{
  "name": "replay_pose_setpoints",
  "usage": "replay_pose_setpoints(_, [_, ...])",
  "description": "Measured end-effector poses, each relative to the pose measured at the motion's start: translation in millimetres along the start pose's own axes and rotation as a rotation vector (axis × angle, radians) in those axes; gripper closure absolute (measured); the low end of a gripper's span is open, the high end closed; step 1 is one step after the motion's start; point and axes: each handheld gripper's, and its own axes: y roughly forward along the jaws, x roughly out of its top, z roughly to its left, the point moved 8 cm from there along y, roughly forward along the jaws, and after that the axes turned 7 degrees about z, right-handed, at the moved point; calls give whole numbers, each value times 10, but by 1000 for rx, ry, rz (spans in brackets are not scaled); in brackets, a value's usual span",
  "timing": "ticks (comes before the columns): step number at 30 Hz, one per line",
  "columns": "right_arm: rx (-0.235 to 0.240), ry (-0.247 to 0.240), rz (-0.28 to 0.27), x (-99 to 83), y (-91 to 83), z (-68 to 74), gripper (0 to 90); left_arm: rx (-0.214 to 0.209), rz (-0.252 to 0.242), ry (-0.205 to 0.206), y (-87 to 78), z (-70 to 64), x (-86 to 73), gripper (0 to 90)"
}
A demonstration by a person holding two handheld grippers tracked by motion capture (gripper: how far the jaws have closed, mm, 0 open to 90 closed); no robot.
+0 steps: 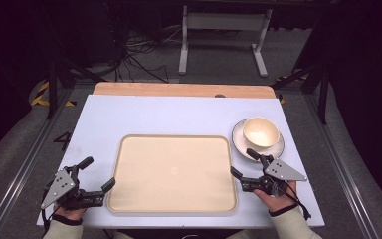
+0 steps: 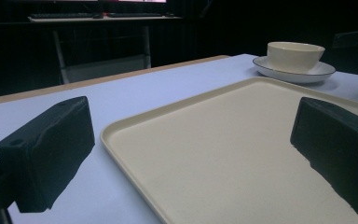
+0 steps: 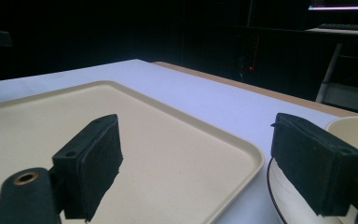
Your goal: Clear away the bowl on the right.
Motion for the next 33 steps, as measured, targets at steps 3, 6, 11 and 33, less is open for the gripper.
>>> replay_pose_setpoints(3, [0, -6, 0, 6, -3, 1, 163, 5, 3, 0, 0, 6, -2, 2])
replay_pose_setpoints(6, [-6, -18, 12, 25, -11, -2, 170, 6, 8, -4, 5, 4, -7, 2])
replay_pose_setpoints(11, [-18, -44, 40, 81, -32, -24, 214, 11, 24, -2, 14, 12, -31, 2])
replay_pose_setpoints(33, [10, -13, 53, 340, -168, -64, 227, 26, 39, 5, 16, 36, -50, 2])
